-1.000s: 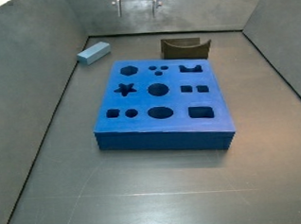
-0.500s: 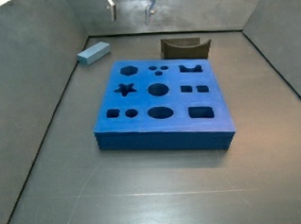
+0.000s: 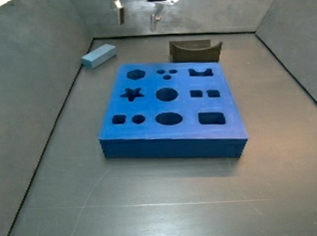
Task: Pick up the rectangle object. Move up. Place the rectangle object on the fixture. Regrasp the rectangle object. Move to above the board. Insert the rectangle object.
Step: Pick up the rectangle object.
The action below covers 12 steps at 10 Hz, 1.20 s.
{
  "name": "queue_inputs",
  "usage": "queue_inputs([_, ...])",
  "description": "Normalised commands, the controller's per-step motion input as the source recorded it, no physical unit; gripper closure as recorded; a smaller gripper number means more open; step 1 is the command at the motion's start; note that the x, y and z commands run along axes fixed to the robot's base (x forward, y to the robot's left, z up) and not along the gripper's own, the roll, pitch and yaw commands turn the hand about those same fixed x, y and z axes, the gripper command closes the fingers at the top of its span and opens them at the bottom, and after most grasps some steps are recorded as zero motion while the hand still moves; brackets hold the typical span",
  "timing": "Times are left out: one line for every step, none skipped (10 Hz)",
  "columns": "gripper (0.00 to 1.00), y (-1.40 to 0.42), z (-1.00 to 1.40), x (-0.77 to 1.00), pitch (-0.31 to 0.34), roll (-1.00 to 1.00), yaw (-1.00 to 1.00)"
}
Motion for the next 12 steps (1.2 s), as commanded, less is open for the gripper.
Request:
queue_inputs([0.00, -0.36, -0.08, -0.32, -0.257, 0.10, -0.17])
queue_inputs([0.00, -0.33, -0.09, -0.35, -0.283, 0.10, -0.13])
queue_inputs([0.00, -0.26, -0.08, -0.35, -0.280, 0.04, -0.09])
queue_inputs([0.00, -0.28, -0.08, -0.35, -0.274, 0.01, -0.08])
queue_inputs([0.00, -0.28, -0.10, -0.33, -0.231, 0.00, -0.05])
queue_inputs([0.00, -0.17, -0.07, -0.40, -0.166, -0.04, 0.00])
queue_inputs([0.00, -0.01, 0.00, -0.21, 0.000, -0.28, 0.00])
queue_inputs([0.00, -0.03, 0.00, -0.02, 0.111, -0.27, 0.00])
queue_inputs([0.00, -0.10, 0.00, 0.00, 0.271, -0.26, -0.02])
queue_inputs([0.00, -0.08, 0.00, 0.12, 0.437, -0.41, -0.09])
queue_inputs([0.00, -0.12, -0.03, 0.09, 0.423, -0.33, -0.08])
queue_inputs([0.00, -0.12, -0.14, 0.00, 0.249, -0.03, -0.01])
